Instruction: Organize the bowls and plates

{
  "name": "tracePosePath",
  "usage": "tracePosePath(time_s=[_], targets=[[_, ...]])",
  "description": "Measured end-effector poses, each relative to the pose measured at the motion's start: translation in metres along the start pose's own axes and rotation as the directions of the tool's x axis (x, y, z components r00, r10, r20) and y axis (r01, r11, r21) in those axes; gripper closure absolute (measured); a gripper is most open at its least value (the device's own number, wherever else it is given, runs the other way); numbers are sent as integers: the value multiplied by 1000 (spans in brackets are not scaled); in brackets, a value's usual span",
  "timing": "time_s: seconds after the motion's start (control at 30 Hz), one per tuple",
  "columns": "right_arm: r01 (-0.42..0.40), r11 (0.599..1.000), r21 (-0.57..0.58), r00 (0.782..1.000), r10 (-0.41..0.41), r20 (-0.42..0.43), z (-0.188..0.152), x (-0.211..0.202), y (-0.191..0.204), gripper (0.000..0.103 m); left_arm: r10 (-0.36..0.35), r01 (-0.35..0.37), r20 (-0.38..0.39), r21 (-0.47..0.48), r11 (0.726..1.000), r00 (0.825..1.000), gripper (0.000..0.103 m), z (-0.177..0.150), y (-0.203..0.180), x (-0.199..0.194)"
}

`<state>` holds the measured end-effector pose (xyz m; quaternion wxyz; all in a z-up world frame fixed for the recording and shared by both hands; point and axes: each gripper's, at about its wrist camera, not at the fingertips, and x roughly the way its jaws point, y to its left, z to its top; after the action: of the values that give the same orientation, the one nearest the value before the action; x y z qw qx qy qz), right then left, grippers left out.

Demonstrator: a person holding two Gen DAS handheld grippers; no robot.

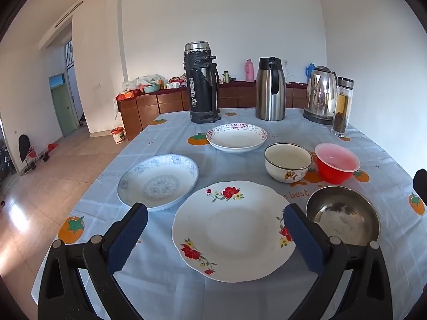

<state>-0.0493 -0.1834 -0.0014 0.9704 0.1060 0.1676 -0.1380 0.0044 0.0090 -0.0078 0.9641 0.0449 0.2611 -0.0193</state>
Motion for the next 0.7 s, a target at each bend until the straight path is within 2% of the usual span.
tracePosePath(time_s=[0.7], targets=[[-5, 1000, -3, 1000, 5, -4, 1, 0, 6, 0, 2, -2, 2, 6, 1000, 1000, 1, -1, -2, 0]])
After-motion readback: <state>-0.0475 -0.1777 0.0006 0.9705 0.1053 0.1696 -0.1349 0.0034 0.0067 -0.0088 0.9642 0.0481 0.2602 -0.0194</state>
